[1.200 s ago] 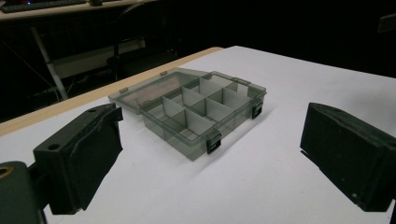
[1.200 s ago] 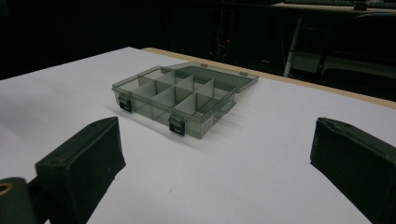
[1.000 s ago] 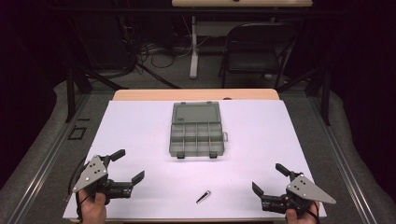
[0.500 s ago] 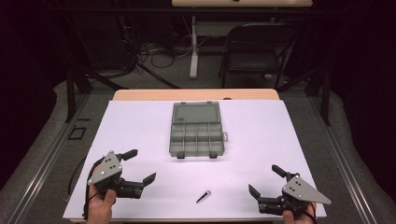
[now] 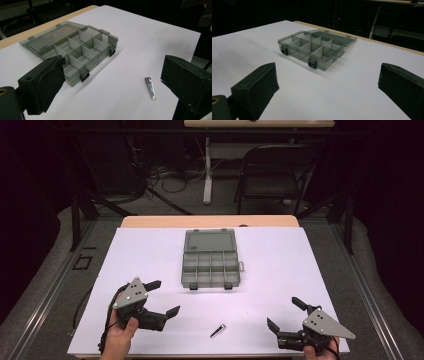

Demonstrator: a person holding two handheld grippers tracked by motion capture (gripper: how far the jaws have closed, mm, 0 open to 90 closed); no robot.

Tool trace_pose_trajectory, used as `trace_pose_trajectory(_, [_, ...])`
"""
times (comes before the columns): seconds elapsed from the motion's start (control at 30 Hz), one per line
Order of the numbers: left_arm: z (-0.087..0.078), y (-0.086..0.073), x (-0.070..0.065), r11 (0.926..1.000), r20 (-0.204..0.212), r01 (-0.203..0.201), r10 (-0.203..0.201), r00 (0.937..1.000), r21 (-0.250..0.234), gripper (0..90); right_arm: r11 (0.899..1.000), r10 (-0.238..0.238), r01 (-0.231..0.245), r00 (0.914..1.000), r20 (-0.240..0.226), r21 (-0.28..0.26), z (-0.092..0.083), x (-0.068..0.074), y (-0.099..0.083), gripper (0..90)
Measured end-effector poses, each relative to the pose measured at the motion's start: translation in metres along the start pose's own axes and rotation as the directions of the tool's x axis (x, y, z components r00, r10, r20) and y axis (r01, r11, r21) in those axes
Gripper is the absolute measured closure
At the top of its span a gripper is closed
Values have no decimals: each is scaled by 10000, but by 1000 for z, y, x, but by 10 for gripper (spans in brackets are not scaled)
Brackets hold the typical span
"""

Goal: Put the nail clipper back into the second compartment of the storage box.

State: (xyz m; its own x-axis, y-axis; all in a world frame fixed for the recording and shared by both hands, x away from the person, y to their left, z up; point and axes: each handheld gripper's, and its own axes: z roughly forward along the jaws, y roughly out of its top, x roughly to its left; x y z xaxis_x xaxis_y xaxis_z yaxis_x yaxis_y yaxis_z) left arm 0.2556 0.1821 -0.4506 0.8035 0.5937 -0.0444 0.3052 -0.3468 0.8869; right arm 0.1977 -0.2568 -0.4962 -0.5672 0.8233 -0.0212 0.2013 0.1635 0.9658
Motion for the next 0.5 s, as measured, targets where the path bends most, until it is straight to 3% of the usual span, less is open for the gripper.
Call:
trace_pose_trajectory(0.37, [11,1,1,9975,309,483,-500,9983,513,104,10000,27,-27,10000,25,43,1,1,0,22])
trace_pose_trajectory(0.5, [19,3,3,9916,567,830,-889,9944,990,104,10000,18,-19,10000,33,60,2,1,-1,22])
